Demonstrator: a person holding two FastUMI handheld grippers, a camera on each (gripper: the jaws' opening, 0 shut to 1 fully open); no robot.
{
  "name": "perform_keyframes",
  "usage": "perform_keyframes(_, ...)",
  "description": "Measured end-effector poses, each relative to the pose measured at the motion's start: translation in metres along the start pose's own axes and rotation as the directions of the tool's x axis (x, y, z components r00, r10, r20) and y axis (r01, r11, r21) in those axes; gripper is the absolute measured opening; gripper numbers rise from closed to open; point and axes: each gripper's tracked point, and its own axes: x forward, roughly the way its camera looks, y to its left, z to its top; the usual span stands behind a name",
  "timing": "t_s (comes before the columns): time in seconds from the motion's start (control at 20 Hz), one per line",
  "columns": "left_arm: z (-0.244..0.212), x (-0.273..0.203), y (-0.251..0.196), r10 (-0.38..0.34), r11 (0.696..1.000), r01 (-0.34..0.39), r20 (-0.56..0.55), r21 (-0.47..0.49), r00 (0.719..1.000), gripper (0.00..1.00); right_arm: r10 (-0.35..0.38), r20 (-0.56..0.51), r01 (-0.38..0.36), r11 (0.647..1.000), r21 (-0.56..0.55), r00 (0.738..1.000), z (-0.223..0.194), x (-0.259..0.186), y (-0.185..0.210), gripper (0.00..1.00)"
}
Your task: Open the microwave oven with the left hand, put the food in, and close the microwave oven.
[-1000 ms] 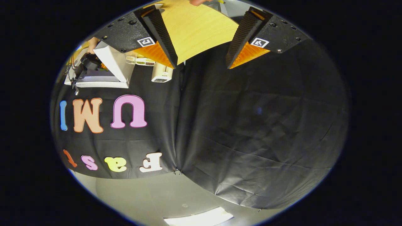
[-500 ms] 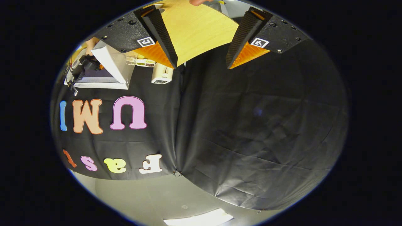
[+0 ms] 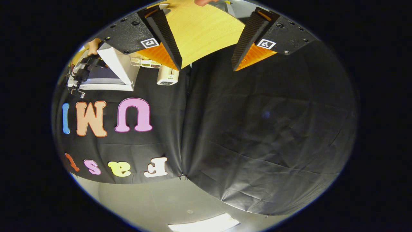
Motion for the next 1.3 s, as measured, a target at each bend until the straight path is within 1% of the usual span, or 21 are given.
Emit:
perform_keyframes(0.15,-0.001,-0.001,-0.001,-0.006,1.000,0.006,-0.003,0.008,1.000,0.95,0.034,0.008,-0.034,0.999,-0.032,0.999,0.014,-0.016,0.002,0.91)
perform_keyframes(0.3,-0.002,0.000,-0.002,-0.008,1.000,0.008,-0.001,0.007,1.000,0.95,0.099,0.008,-0.098,0.992,-0.074,0.995,0.031,-0.042,0.005,0.92)
perform_keyframes(0.5,0.000,0.000,-0.003,-0.010,1.000,0.010,0.004,0.007,1.000,0.95,0.223,-0.010,-0.222,0.965,-0.142,0.975,0.052,-0.098,0.000,0.92)
perform_keyframes(0.55,0.000,-0.001,-0.005,-0.019,1.000,0.019,0.005,0.002,1.000,0.90,0.239,-0.019,-0.239,0.957,-0.164,0.971,0.056,-0.113,-0.007,0.92)
perform_keyframes(0.6,-0.001,-0.002,-0.008,-0.028,1.000,0.028,0.001,0.000,1.000,0.95,0.247,-0.028,-0.248,0.951,-0.183,0.969,0.060,-0.127,-0.017,0.92)
perform_keyframes(0.7,-0.001,0.000,-0.011,-0.033,0.999,0.033,-0.002,-0.001,0.999,0.95,0.250,-0.060,-0.257,0.946,-0.198,0.966,0.067,-0.149,-0.040,0.92)
perform_keyframes(0.8,-0.001,0.001,-0.012,-0.028,1.000,0.028,0.007,0.001,1.000,0.95,0.248,-0.104,-0.263,0.948,-0.177,0.963,0.077,-0.167,-0.063,0.92)
perform_keyframes(0.85,-0.001,0.002,-0.015,-0.032,0.999,0.032,0.010,0.007,0.999,0.95,0.255,-0.108,-0.270,0.950,-0.158,0.961,0.086,-0.175,-0.073,0.92)
perform_keyframes(0.9,-0.002,0.001,-0.018,-0.037,0.999,0.037,0.009,0.012,0.999,0.95,0.262,-0.100,-0.275,0.950,-0.146,0.960,0.097,-0.182,-0.083,0.92)
perform_keyframes(0.95,-0.004,0.001,-0.021,-0.040,0.999,0.040,0.008,0.018,0.999,0.95,0.252,-0.085,-0.262,0.954,-0.148,0.964,0.111,-0.187,-0.096,0.92)
perform_keyframes(1.05,-0.011,0.003,-0.025,-0.028,0.998,0.028,-0.005,0.051,1.000,0.95,0.208,-0.044,-0.213,0.961,-0.175,0.977,0.139,-0.195,-0.127,0.91)
perform_keyframes(1.15,-0.016,0.004,-0.025,0.003,0.994,-0.002,-0.005,0.106,1.000,0.95,0.176,0.007,-0.171,0.965,-0.201,0.984,0.172,-0.199,-0.149,0.91)
perform_keyframes(1.2,-0.016,0.002,-0.024,0.021,0.992,-0.020,0.001,0.128,1.000,0.95,0.165,0.028,-0.156,0.966,-0.206,0.986,0.189,-0.205,-0.152,0.92)
perform_keyframes(1.3,-0.017,-0.001,-0.027,0.041,0.988,-0.041,0.002,0.149,0.999,0.95,0.155,0.062,-0.139,0.969,-0.203,0.986,0.216,-0.206,-0.165,0.92)
